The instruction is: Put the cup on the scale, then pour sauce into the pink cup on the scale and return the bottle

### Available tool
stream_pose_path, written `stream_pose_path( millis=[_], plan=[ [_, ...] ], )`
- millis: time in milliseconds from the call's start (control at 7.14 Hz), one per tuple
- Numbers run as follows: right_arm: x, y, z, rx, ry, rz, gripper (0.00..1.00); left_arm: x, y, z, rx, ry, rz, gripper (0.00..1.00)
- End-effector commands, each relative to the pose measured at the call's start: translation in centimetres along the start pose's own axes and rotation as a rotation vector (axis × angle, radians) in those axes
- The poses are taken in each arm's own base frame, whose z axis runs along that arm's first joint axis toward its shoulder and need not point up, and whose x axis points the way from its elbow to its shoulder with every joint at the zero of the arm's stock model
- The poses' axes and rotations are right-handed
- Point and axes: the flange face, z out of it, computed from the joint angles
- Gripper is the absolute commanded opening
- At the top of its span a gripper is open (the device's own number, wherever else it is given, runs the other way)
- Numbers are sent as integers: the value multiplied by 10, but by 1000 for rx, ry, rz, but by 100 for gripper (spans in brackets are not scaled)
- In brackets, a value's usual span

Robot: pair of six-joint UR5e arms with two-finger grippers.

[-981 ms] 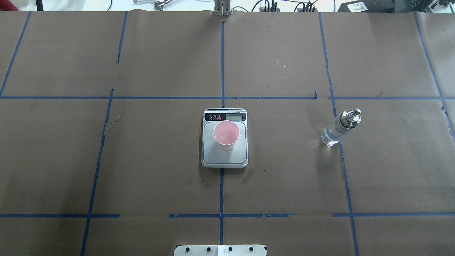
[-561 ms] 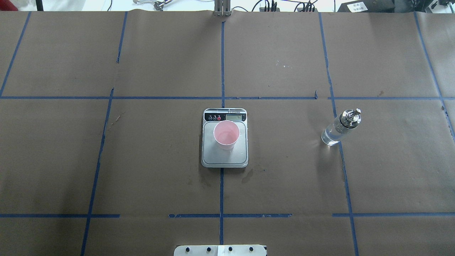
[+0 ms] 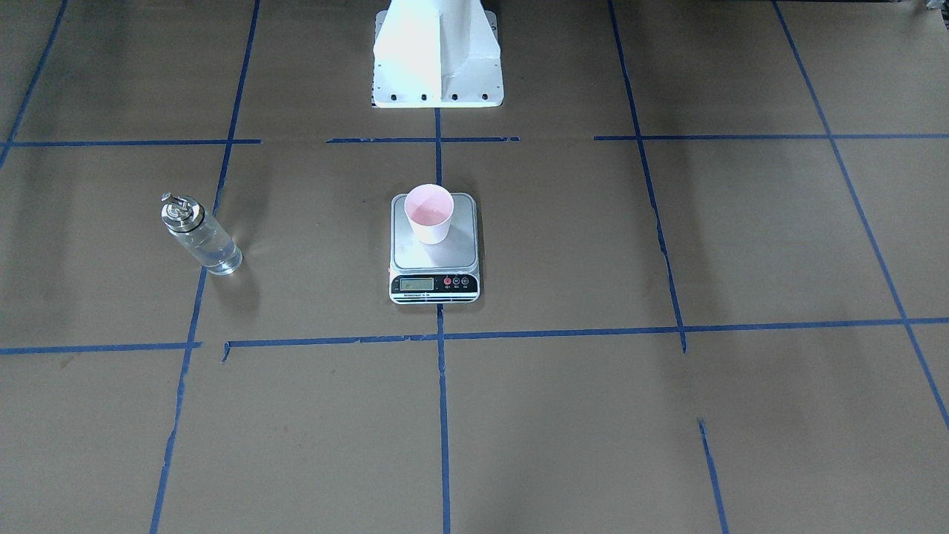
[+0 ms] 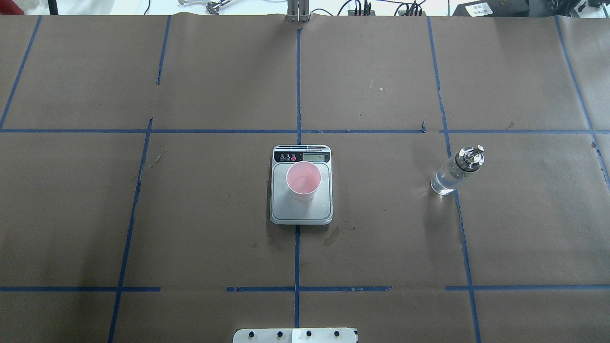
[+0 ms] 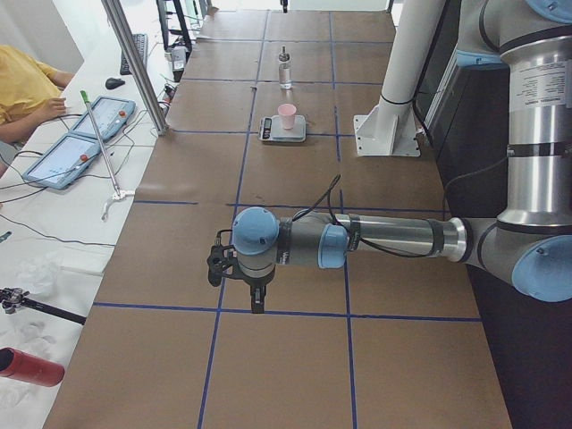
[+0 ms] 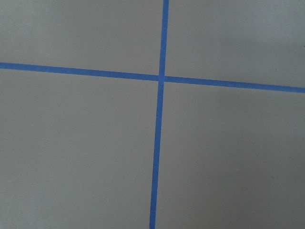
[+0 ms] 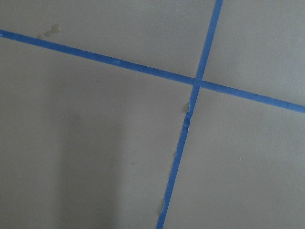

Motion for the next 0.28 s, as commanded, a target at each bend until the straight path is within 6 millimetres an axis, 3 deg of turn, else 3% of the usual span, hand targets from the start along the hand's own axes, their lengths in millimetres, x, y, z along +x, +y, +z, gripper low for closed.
stream_pose_path(
  millis=[0, 140],
  plan=[
    [1, -1, 1, -2, 4, -3, 100, -11, 1, 6, 10, -34, 8, 100],
    [2, 0, 2, -5, 5, -1, 100, -12, 0, 7, 9, -37, 5, 100]
  ],
)
